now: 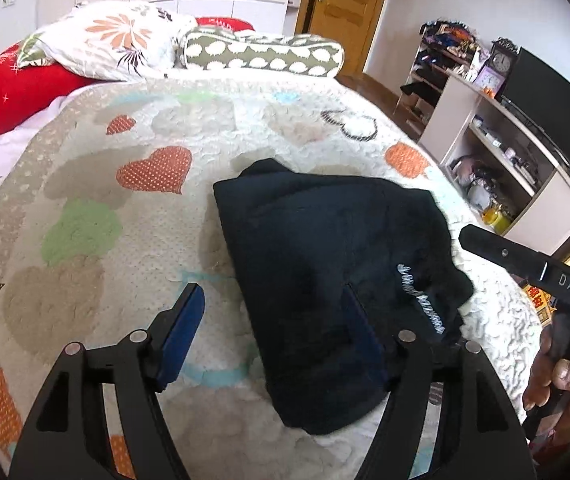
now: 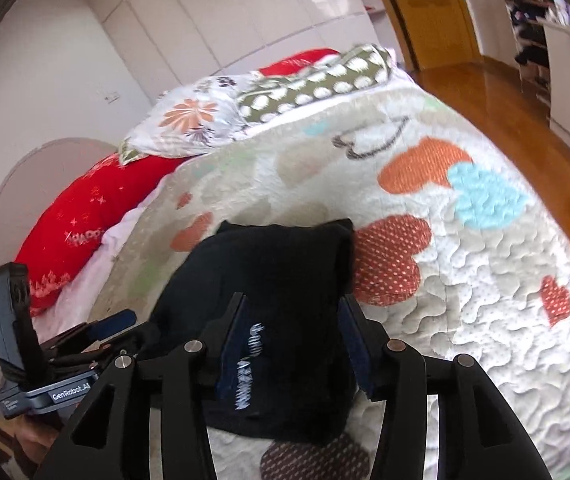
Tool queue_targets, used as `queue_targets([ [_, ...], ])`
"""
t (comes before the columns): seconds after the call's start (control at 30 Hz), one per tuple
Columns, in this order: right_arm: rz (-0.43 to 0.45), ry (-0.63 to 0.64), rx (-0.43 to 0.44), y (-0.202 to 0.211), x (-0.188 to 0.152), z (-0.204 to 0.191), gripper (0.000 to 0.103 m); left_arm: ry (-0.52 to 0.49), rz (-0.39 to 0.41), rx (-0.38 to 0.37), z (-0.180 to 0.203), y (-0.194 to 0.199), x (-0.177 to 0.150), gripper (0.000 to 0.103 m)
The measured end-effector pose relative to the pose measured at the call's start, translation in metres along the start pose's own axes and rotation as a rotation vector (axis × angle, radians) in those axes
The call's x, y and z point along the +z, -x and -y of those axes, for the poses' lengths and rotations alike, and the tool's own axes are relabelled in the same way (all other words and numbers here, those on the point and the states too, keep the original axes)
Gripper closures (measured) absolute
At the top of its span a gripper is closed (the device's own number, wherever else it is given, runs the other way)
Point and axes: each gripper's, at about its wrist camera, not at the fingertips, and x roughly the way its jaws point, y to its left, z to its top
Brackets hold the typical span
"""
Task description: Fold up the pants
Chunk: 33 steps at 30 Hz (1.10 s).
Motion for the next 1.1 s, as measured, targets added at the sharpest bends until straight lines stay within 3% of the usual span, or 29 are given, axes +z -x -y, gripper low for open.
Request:
queue_targets([
  [0.27, -0.059, 0.05, -0.028, -0.01, -0.018, -0.014, 0.057, -0.076, -0.003, 0.047, 0.023, -0.005, -0.019, 0.032],
  [0.47, -0.116, 0.124, -0.17, -0.031, -0.042, -0.012, 0.057, -0.055, -0.026, 0.062, 0.019, -0.022, -0.035, 0.029],
  [0.57, -0.111, 0.103, -0.16, -0.035, -0.048, -0.008, 0.054, -0.038, -0.026, 0.058, 0.017, -0.027, -0.039, 0.025],
  [0.87, -0.043, 0.048, -0.108, -0.003, -0.033, -0.011, 0.054, -0.05, -0.014, 0.057, 0.02, -0.008, -0.036, 0.026],
  [1.1, -0.03, 0.076, -0.091, 0.006, -0.026, -0.026, 0.054, -0.067, 0.007, 0.067, 0.023, 0.005, -0.033, 0.026],
])
